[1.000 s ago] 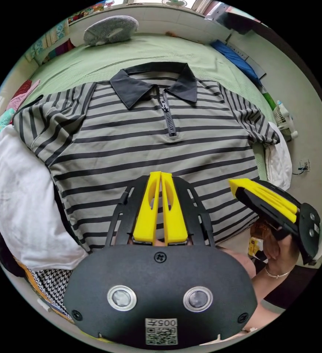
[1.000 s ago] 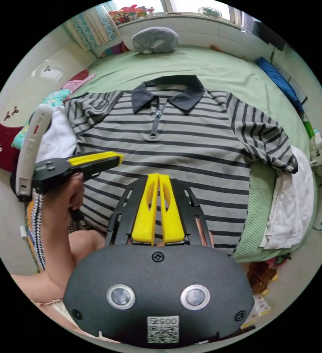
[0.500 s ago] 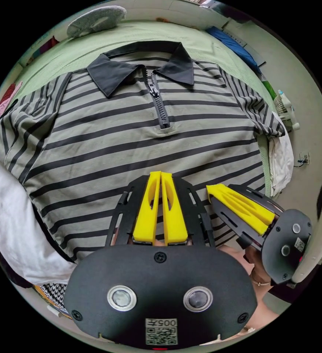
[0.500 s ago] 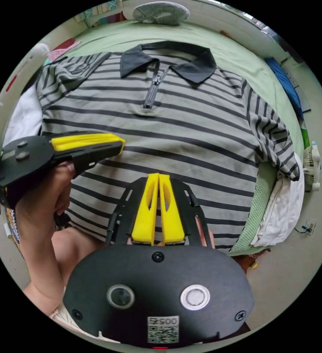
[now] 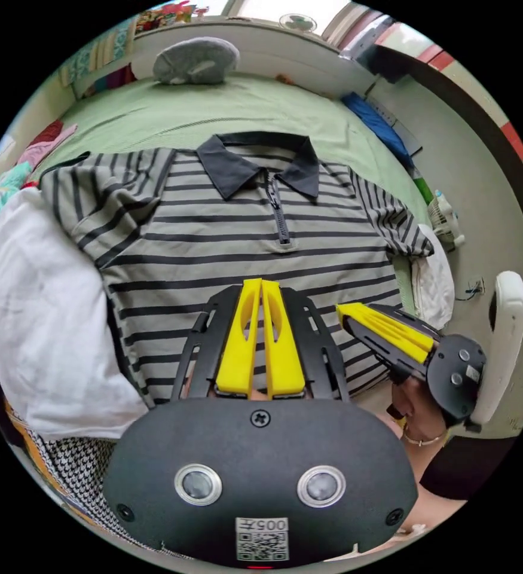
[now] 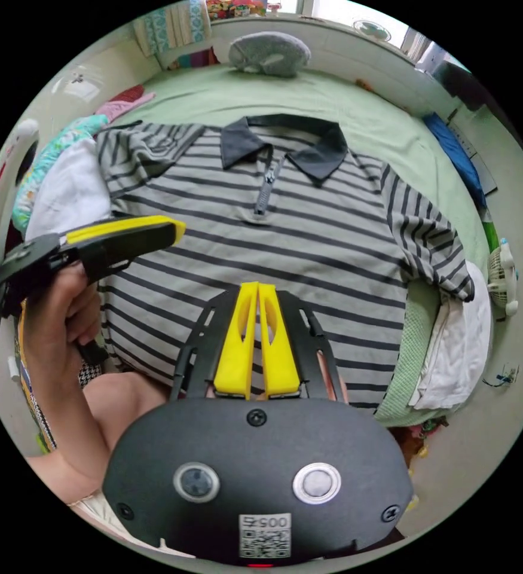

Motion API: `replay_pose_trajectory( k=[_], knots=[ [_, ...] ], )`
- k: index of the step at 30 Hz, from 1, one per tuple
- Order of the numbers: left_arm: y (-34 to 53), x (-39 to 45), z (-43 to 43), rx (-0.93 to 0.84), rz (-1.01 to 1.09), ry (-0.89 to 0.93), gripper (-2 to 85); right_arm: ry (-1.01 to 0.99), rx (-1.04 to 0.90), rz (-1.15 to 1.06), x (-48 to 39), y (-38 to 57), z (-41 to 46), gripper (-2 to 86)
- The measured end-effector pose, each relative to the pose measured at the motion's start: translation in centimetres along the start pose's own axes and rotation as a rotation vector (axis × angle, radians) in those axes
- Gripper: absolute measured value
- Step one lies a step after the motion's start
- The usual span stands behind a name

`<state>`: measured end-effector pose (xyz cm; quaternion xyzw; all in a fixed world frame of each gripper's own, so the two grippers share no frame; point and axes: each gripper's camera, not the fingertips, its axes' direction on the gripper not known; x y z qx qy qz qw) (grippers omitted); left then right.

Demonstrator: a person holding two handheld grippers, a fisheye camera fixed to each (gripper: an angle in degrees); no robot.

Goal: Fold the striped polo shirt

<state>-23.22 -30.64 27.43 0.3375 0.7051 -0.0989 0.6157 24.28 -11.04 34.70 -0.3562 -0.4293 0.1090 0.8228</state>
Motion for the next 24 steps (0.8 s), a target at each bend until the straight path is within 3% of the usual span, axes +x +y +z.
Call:
replay_pose_trajectory(
  k=[6, 13, 18, 20, 24],
  knots=[
    [2.9, -4.6, -6.3, 0.171, -0.107, 0.036, -0.6, 0.033, -0.007, -0.010, -0.6, 0.3, 0.2, -1.2],
    [2.8, -9.4, -15.3, 0.484, -0.121, -0.168, 1.1, -0.048, 0.018, -0.021, 0.2, 1.1, -0.2, -1.2],
    [-0.7, -14.5, -15.8, 0.454, -0.108, -0.070, 0.6, -0.043, 0.028, -0.021, 0.9, 1.9, -0.1, -1.3],
    [-2.4, -15.5, -15.3, 0.390, -0.112, -0.201, 0.4, -0.040, 0.026, -0.007, 1.4, 2.3, 0.1, -1.3],
    [-4.5, -17.8, -13.4, 0.276, -0.203, -0.264, 2.7, -0.055, 0.025, 0.005, 2.1, 2.7, 0.3, -1.2]
  ],
)
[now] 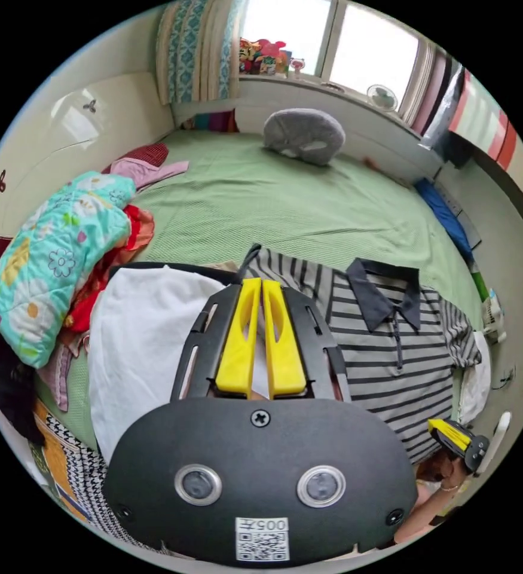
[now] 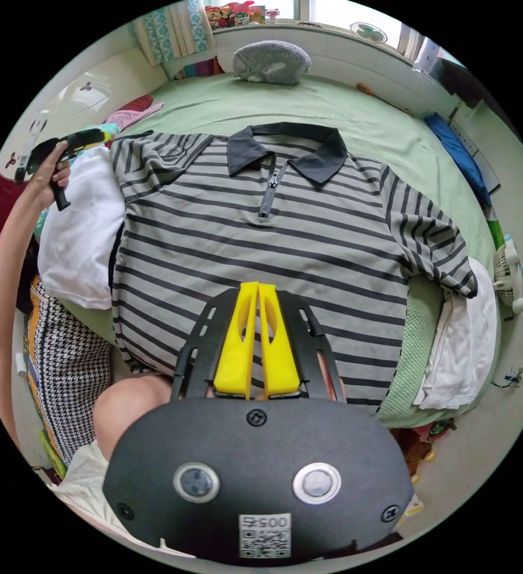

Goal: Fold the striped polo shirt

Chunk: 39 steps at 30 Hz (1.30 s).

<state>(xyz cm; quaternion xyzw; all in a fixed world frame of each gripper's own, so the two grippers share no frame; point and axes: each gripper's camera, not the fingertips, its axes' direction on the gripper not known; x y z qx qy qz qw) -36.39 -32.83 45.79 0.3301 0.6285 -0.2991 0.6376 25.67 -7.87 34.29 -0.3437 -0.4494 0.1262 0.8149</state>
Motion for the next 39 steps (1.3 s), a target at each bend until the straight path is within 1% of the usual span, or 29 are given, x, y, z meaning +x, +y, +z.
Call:
replay_pose_trajectory(
  k=[2, 3, 4, 6, 9, 13, 17, 21, 23, 27, 30, 32, 33, 35, 38, 39],
  knots=[
    [-0.3, -0.5, 1.1, -0.012, -0.011, -0.057, 5.5, 0.007, -0.006, 0.007, 0.4, 0.1, 0.2, -1.2],
    [-0.3, -0.6, 1.3, -0.023, -0.010, -0.059, 7.2, 0.007, -0.009, 0.009, 0.5, 0.1, 0.3, -1.2],
    [-0.4, -0.7, 1.9, -0.047, -0.022, -0.059, 10.8, -0.001, -0.014, 0.008, 0.6, 0.1, 0.3, -1.2],
    [-0.6, -1.0, 2.7, -0.083, -0.043, -0.020, 13.5, -0.025, -0.005, -0.001, 0.7, 0.2, 0.2, -1.2],
    [-0.5, -0.7, 2.8, -0.068, -0.037, -0.045, 12.7, -0.044, 0.007, -0.006, 0.8, 0.2, 0.2, -1.1],
    [-0.2, 0.1, 2.1, -0.048, -0.031, -0.078, 8.1, -0.001, -0.004, 0.008, 0.9, 0.0, 0.7, -1.1],
    [0.4, 0.7, 0.8, 0.012, -0.042, 0.000, 4.9, -0.056, 0.018, 0.011, 0.7, 0.0, 0.7, -1.1],
    [0.6, 1.6, 0.1, 0.018, -0.006, -0.008, 4.5, -0.078, 0.004, 0.007, 0.2, -0.2, 1.2, -1.2],
    [0.7, 2.2, -0.9, 0.052, 0.030, -0.017, 4.4, -0.065, 0.014, -0.001, -0.2, -0.4, 1.2, -1.2],
    [0.7, 2.9, -2.0, 0.066, 0.065, 0.054, 4.4, -0.064, 0.017, -0.004, -0.5, -0.9, 1.3, -1.2],
    [0.9, 4.3, -2.7, 0.083, 0.139, 0.100, 4.4, -0.087, 0.020, -0.002, -0.6, -1.2, 1.5, -1.2],
    [1.5, 6.3, -3.3, 0.113, 0.285, 0.168, 4.4, -0.096, 0.016, -0.007, -0.8, -1.3, 1.7, -1.2],
    [1.7, 6.8, -3.4, 0.121, 0.316, 0.180, 4.4, -0.094, 0.016, -0.010, -0.9, -1.3, 1.7, -1.2],
    [2.9, 9.0, -3.8, 0.130, 0.448, 0.277, 4.4, -0.068, 0.009, -0.018, -1.0, -1.3, 1.8, -1.3],
    [4.7, 11.9, -3.6, 0.106, 0.585, 0.414, 4.5, -0.037, 0.009, -0.007, -0.7, -1.2, 1.9, -1.3],
    [5.0, 12.4, -3.4, 0.089, 0.606, 0.433, 4.5, -0.038, 0.008, -0.003, -0.6, -1.2, 1.9, -1.3]
  ],
)
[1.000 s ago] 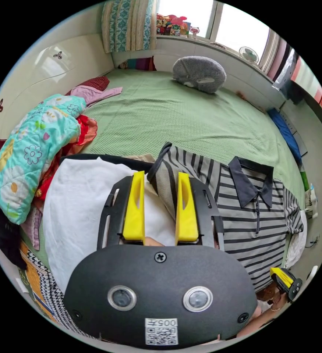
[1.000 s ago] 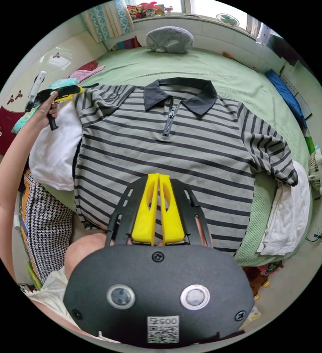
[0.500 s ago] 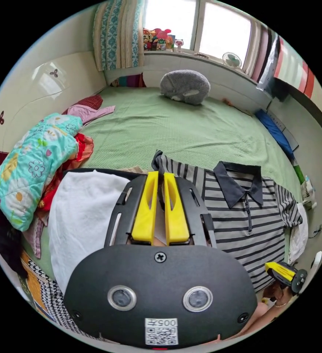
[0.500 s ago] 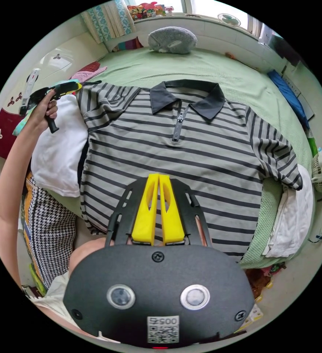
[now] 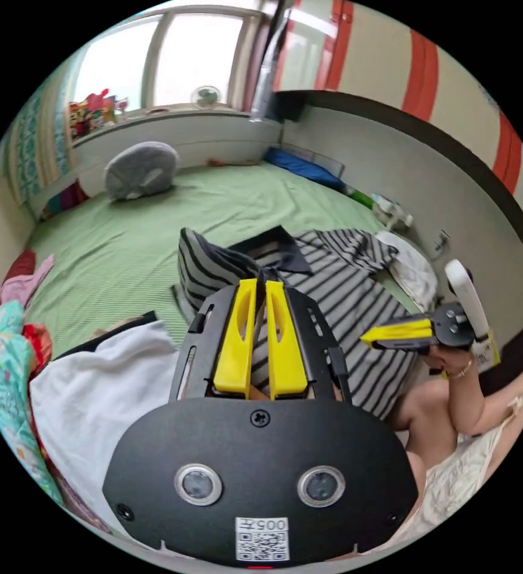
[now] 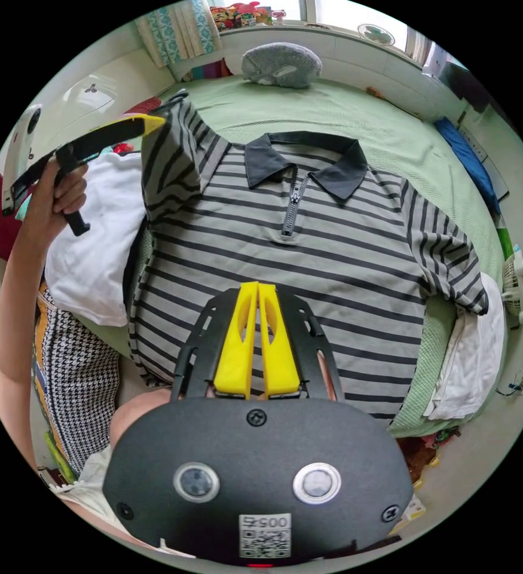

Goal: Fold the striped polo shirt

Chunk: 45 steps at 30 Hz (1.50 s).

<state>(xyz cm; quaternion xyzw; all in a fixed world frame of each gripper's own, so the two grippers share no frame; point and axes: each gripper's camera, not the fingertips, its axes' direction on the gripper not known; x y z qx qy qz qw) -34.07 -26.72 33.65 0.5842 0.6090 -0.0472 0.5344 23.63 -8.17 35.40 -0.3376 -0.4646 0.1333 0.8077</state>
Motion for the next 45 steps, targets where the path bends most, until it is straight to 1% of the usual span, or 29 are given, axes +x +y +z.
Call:
replay_pose_trajectory(
  k=[2, 7, 10, 13, 15, 17, 19, 20, 22, 24, 25, 26, 27, 29, 30, 33, 34, 35, 37, 39, 41, 43, 45],
  knots=[
    [0.6, 1.5, 2.4, -0.083, 0.054, 0.085, 4.9, -0.018, -0.002, 0.016, 0.5, 0.1, 0.0, -1.3],
    [3.1, 1.9, 6.6, -0.221, 0.021, 0.099, 8.6, -0.051, 0.011, 0.039, 1.4, 0.4, -0.3, -1.3],
    [4.1, 2.0, 5.9, -0.201, -0.022, 0.094, 9.8, -0.052, 0.014, 0.048, 1.9, 0.6, -0.4, -1.3],
    [4.5, 2.9, 3.1, -0.124, -0.047, 0.035, 9.9, -0.051, 0.016, 0.056, 2.2, 0.6, -0.4, -1.2],
    [4.3, 3.3, 0.8, -0.048, -0.130, -0.011, 9.4, -0.048, 0.019, 0.066, 2.4, 0.6, -0.5, -1.2],
    [3.9, 3.6, -1.9, 0.026, -0.340, -0.065, 7.9, -0.048, 0.023, 0.082, 2.7, 0.5, -0.5, -1.2],
    [3.7, 4.5, -2.9, 0.046, -0.465, -0.148, 5.6, -0.051, 0.023, 0.095, 2.7, 0.4, -0.3, -1.2],
    [3.6, 5.4, -3.1, 0.088, -0.531, -0.179, 4.0, -0.055, 0.021, 0.102, 2.7, 0.4, -0.2, -1.2],
    [3.3, 7.1, -2.5, 0.137, -0.509, -0.202, 3.8, -0.059, 0.019, 0.104, 2.5, 0.3, 0.0, -1.2],
    [2.8, 7.7, -0.7, 0.068, -0.491, -0.300, 4.5, -0.057, 0.018, 0.098, 2.1, 0.2, 0.3, -1.0],
    [3.0, 7.3, 0.7, 0.001, -0.497, -0.373, 5.1, -0.058, 0.019, 0.086, 1.8, 0.2, 0.6, -0.8],
    [3.9, 6.2, 2.2, -0.036, -0.535, -0.427, 6.0, -0.062, 0.039, 0.083, 1.6, 0.1, 0.8, -0.6],
    [4.6, 5.4, 2.9, -0.048, -0.563, -0.437, 6.3, -0.063, 0.057, 0.091, 1.6, 0.1, 0.9, -0.3],
    [7.5, 2.1, 5.4, -0.141, -0.671, -0.372, 6.9, -0.089, 0.110, 0.080, 1.3, -0.4, 1.8, 2.6],
    [7.9, 1.4, 5.8, -0.158, -0.696, -0.352, 6.9, -0.090, 0.111, 0.068, 1.2, -0.7, 2.1, 3.7],
    [7.9, -0.5, 6.0, -0.107, -0.739, -0.338, 7.1, -0.071, 0.082, -0.031, -0.3, -3.2, 3.5, 9.7],
    [7.7, -0.6, 6.5, -0.101, -0.728, -0.331, 7.8, -0.022, 0.094, -0.077, -1.2, -4.3, 3.7, 11.8],
    [7.7, -0.6, 7.3, -0.131, -0.718, -0.345, 8.9, 0.024, 0.105, -0.117, -2.1, -5.3, 4.0, 13.6],
    [7.9, -0.9, 8.4, -0.172, -0.724, -0.367, 9.3, 0.030, 0.106, -0.128, -2.8, -6.5, 4.7, 14.1],
    [8.0, -1.5, 9.0, -0.173, -0.740, -0.362, 8.9, -0.033, 0.100, -0.102, -3.1, -7.3, 5.5, 13.9],
    [8.1, -2.1, 9.3, -0.142, -0.754, -0.344, 6.1, -0.090, 0.086, -0.060, -3.4, -8.5, 6.5, 11.7],
    [8.5, -2.4, 9.4, -0.098, -0.788, -0.327, 4.6, -0.062, 0.053, -0.044, -3.8, -9.2, 7.4, 8.8],
    [8.4, -2.6, 9.5, -0.083, -0.776, -0.326, 4.7, -0.004, -0.007, -0.022, -4.2, -9.8, 8.4, 5.3]
  ],
)
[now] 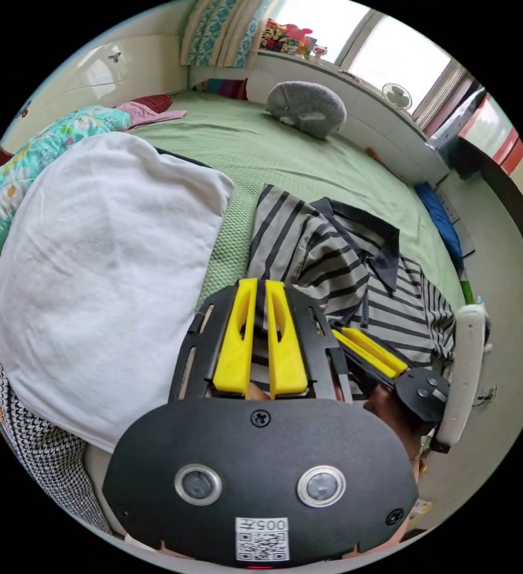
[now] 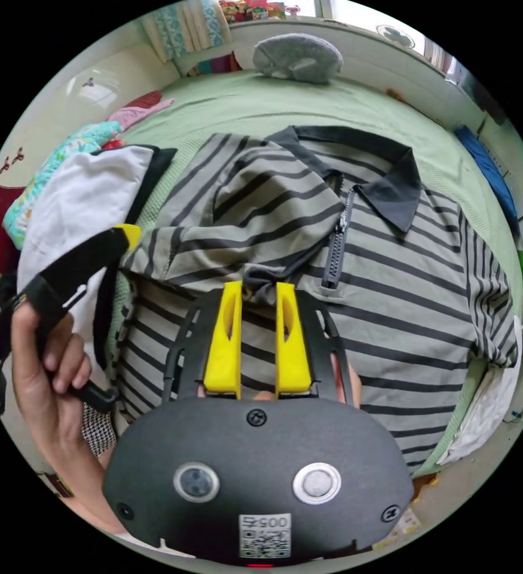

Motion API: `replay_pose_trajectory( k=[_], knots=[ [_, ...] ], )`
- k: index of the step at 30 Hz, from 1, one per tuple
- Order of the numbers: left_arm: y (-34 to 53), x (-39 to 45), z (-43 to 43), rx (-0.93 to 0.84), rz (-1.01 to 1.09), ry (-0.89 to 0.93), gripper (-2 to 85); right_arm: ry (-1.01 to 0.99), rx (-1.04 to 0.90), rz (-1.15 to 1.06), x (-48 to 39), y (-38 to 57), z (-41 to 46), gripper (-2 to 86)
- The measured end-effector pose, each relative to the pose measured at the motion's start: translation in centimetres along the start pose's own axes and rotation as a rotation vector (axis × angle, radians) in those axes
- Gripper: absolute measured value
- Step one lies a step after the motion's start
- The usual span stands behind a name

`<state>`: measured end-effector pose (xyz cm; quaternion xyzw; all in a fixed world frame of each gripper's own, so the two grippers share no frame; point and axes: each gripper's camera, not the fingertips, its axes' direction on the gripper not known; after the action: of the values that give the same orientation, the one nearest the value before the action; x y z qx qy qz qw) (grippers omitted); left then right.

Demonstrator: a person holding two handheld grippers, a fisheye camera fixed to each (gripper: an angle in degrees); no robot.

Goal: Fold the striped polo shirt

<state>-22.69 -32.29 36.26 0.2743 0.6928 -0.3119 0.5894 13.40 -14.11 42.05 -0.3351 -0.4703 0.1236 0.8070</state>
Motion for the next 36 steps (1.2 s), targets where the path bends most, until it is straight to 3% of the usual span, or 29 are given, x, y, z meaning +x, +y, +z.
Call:
replay_pose_trajectory(
  k=[4, 12, 19, 23, 36],
  knots=[
    [-0.9, 0.1, 0.8, -0.005, 0.016, -0.027, 5.0, -0.058, -0.046, -0.012, 0.0, -0.8, -1.1, 0.9],
    [-1.9, -0.5, 4.7, -0.131, 0.013, 0.006, 4.7, -0.201, 0.078, 0.016, 1.4, 0.7, -5.8, 0.2],
    [-1.8, -0.3, 7.9, -0.267, 0.027, -0.115, 0.2, -0.133, -0.121, -0.012, 0.1, -0.1, -2.4, 0.7],
    [-1.5, -0.2, 7.9, -0.261, 0.043, -0.133, -0.4, -0.023, -0.155, -0.031, -0.4, -0.2, -2.5, 1.2],
    [-0.7, 0.0, 4.6, -0.114, 0.054, -0.172, -0.6, 0.030, -0.137, 0.021, -0.5, 0.1, -6.0, -0.7]
  ],
)
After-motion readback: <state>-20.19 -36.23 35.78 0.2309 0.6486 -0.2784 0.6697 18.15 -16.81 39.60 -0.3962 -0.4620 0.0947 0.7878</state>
